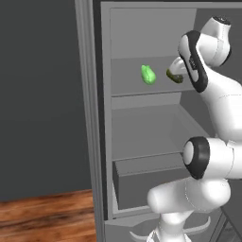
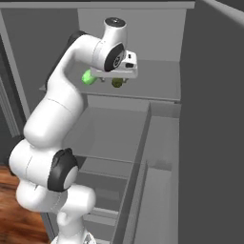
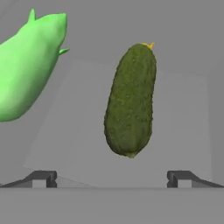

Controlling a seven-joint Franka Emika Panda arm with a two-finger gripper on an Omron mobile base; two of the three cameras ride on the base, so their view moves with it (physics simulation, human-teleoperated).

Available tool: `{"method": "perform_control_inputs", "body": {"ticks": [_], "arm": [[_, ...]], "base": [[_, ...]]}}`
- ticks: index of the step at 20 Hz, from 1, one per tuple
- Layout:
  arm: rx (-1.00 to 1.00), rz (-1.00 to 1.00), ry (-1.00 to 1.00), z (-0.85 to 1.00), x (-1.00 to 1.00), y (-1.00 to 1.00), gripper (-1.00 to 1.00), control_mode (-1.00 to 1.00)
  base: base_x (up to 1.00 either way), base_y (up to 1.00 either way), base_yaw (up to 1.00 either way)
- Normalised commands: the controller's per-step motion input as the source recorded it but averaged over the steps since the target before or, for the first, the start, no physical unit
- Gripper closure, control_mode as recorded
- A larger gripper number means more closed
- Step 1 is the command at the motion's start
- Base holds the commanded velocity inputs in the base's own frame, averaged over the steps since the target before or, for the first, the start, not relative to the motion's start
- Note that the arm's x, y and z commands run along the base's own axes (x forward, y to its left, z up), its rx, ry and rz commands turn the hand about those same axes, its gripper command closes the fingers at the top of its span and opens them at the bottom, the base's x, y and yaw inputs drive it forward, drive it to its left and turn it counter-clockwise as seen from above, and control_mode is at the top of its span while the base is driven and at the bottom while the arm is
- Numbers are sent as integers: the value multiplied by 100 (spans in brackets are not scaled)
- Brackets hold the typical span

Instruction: Gather the corn and cucumber from the fridge and place them on a tray on the dining counter. Then gather the steak and fish from the fridge and place them on the other tray.

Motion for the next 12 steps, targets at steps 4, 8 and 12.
{"method": "perform_control_inputs", "body": {"ticks": [4, 8, 12], "arm": [[-1, 0, 0, -17, 41, -3, -100, -100], [-1, 0, 0, -16, 44, -2, -100, -100], [0, 0, 0, -17, 42, -3, -100, -100]], "base": [[0, 0, 0], [0, 0, 0], [0, 0, 0]]}}
